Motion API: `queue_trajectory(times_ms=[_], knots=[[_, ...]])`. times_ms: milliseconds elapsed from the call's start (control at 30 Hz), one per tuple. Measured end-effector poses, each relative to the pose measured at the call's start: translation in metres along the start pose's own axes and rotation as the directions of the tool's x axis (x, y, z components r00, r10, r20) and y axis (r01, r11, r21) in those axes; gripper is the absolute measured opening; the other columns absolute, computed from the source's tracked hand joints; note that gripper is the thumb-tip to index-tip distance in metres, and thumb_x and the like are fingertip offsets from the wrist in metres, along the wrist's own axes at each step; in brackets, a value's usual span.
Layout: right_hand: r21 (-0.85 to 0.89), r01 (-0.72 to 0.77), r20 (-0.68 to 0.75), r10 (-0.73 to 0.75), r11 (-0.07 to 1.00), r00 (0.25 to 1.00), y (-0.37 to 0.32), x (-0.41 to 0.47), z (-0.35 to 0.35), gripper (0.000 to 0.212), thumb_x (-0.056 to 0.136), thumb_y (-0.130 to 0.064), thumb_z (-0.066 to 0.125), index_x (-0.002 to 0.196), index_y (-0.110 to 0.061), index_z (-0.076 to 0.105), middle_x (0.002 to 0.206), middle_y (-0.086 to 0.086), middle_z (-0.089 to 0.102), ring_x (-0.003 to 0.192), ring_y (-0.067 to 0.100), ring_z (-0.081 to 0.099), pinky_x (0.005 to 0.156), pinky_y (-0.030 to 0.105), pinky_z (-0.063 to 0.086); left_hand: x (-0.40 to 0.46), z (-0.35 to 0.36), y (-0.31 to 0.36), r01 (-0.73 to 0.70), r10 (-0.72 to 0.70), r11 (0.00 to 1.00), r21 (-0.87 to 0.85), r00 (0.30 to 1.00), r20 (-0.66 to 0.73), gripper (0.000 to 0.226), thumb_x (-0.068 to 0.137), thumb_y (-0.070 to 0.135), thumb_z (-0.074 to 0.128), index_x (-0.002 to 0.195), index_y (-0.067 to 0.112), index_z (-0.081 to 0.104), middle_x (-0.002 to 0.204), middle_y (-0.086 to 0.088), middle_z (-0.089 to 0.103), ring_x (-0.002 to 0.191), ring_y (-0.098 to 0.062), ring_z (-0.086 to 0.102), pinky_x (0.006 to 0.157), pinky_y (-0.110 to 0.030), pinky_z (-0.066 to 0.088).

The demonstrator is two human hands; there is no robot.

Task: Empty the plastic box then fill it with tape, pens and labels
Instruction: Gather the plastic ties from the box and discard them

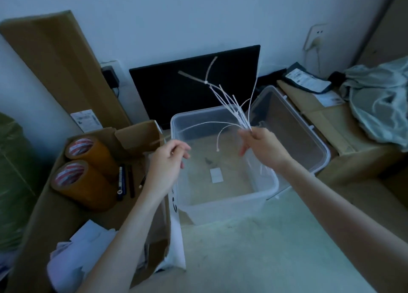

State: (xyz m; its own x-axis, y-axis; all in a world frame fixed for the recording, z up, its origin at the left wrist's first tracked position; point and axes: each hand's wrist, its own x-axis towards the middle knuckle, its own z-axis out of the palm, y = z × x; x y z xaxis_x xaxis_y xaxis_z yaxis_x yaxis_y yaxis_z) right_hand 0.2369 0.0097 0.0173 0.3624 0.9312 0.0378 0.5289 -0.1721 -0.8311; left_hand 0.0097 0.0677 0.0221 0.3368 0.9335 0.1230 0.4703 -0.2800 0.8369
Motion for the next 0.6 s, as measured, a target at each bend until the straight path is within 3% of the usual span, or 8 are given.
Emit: queue_trajectory(times_ms=[133,267,400,500,600], knots=[[-0.396,0.074,-0.050,-0.102,0.915,0.994,0.008,-0.021,-0.023,0.038,0.101,-0.037,0.039,0.079,-0.007,0.051,0.082,0.013,0.062,0.081,0.036,0.059,0.066,0.039,0.042,0.003,0.006,0.016,-0.114,0.106,0.985,-0.126,0.992,-0.072,0.024,0.100,0.019,0.043,0.086,0.029,0.060,0.079,0.006,0.062,0.067,0.000,0.056,0.067,-0.023,0.045],[-0.731,-0.001,-0.094,-0.099,0.683,0.991,0.022,-0.057,-0.040,0.037,0.101,-0.041,0.035,0.103,-0.010,0.054,0.094,0.016,0.062,0.092,0.038,0.060,0.067,0.037,0.034,-0.004,0.029,0.033,-0.295,0.292,0.944,-0.150,0.955,-0.040,0.023,0.100,0.017,0.044,0.088,0.028,0.060,0.075,0.013,0.062,0.071,-0.005,0.057,0.068,-0.028,0.047],[-0.851,-0.041,-0.140,-0.150,0.524,0.979,0.048,-0.107,-0.055,0.013,0.087,-0.021,0.065,0.082,-0.009,0.062,0.065,0.015,0.063,0.075,0.035,0.063,0.066,0.038,0.039,-0.026,0.072,0.047,-0.438,0.464,0.877,-0.199,0.879,0.111,0.019,0.097,0.021,0.046,0.092,0.017,0.064,0.076,0.009,0.063,0.074,-0.008,0.061,0.069,-0.034,0.053],[-0.853,-0.110,-0.159,-0.054,0.510,0.986,0.064,-0.149,-0.063,0.015,0.087,-0.025,0.067,0.082,-0.012,0.061,0.064,0.011,0.062,0.066,0.032,0.063,0.059,0.033,0.040,-0.040,0.108,0.056,-0.633,0.648,0.759,-0.152,0.713,0.267,0.016,0.095,0.017,0.050,0.094,0.012,0.065,0.085,0.004,0.063,0.081,-0.013,0.058,0.075,-0.031,0.049],[-0.777,-0.239,-0.201,0.131,0.583,0.971,0.081,-0.195,-0.070,0.029,0.101,-0.040,0.035,0.104,-0.017,0.052,0.087,0.009,0.063,0.081,0.035,0.063,0.059,0.035,0.037,-0.057,0.149,0.062,-0.835,0.780,0.546,-0.060,0.482,0.398,0.021,0.093,0.017,0.051,0.105,0.012,0.067,0.100,0.000,0.063,0.094,-0.022,0.054,0.084,-0.038,0.044]])
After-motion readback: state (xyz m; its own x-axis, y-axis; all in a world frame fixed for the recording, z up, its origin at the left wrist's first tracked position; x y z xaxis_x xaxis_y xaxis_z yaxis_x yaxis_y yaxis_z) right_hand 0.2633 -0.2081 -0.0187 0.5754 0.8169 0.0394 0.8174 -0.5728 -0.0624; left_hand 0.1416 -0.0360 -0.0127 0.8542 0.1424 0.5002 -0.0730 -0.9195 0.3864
